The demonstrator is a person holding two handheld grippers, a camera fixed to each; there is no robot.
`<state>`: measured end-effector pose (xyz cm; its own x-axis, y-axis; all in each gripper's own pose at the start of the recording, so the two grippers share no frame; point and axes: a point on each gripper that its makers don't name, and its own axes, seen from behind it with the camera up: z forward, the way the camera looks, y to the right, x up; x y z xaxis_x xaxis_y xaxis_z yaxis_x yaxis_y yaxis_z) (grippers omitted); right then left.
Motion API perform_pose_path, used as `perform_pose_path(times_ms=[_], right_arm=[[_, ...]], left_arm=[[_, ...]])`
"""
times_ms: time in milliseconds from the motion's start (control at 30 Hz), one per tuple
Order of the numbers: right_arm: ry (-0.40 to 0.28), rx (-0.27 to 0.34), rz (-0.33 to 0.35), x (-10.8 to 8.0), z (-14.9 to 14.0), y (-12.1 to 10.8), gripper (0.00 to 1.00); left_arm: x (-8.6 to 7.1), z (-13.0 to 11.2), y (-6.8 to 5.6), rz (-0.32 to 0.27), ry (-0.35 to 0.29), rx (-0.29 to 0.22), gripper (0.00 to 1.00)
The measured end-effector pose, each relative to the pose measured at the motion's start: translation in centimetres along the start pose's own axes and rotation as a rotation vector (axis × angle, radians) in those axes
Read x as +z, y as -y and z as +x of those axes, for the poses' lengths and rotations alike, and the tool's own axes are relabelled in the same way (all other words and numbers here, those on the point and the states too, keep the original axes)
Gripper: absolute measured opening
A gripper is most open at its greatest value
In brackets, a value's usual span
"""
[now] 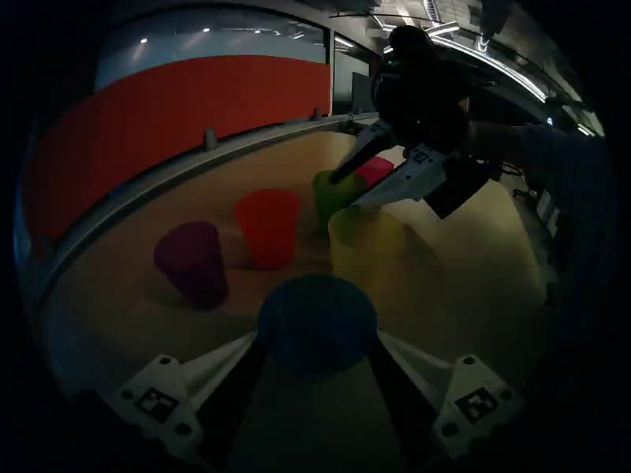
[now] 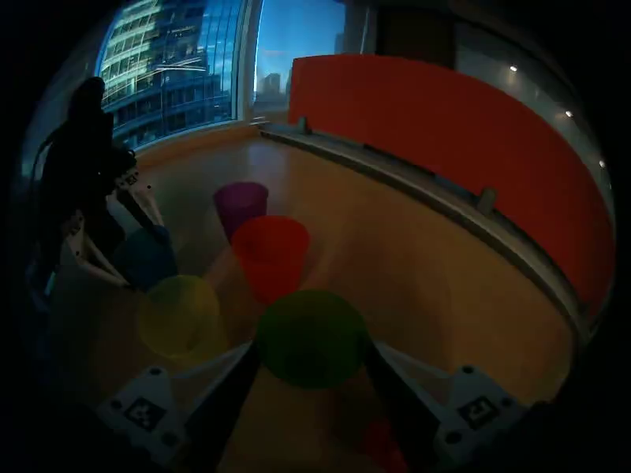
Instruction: Pour water
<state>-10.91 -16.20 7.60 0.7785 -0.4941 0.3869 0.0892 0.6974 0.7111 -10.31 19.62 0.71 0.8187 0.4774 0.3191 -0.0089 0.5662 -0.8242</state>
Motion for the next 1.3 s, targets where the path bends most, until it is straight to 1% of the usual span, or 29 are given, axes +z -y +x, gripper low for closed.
perform_pose_path(times_ms=[167, 333, 533, 833, 1067, 1300], right_arm=[[-0.025, 0.011, -0.010, -1.0, 0.7, -0.2, 0.92], [-0.051, 0.018, -0.020, -2.5, 1.5, -0.3, 0.92], [-0.096, 0.018, -0.030, -4.7, 3.0, -0.1, 0.92], [-0.181, 0.009, -0.040, -8.4, 5.8, 0.9, 0.92], [-0.266, 0.017, -0.053, -11.1, 8.0, 1.8, 0.92], [-0.361, 0.010, -0.057, -13.2, 10.4, 2.8, 0.93]], left_arm=[[-0.2, 0.3, 0.1, 0.011, -0.010, -0.010, 0.84], [-1.1, 1.2, 0.2, 0.023, -0.040, -0.022, 0.84], [-2.8, 3.0, 0.3, 0.049, -0.089, -0.026, 0.84], [-5.8, 6.7, 0.4, 0.095, -0.179, -0.017, 0.84], [-8.0, 9.2, 0.3, 0.121, -0.255, -0.017, 0.84], [-9.8, 11.2, 0.3, 0.138, -0.329, -0.025, 0.84]])
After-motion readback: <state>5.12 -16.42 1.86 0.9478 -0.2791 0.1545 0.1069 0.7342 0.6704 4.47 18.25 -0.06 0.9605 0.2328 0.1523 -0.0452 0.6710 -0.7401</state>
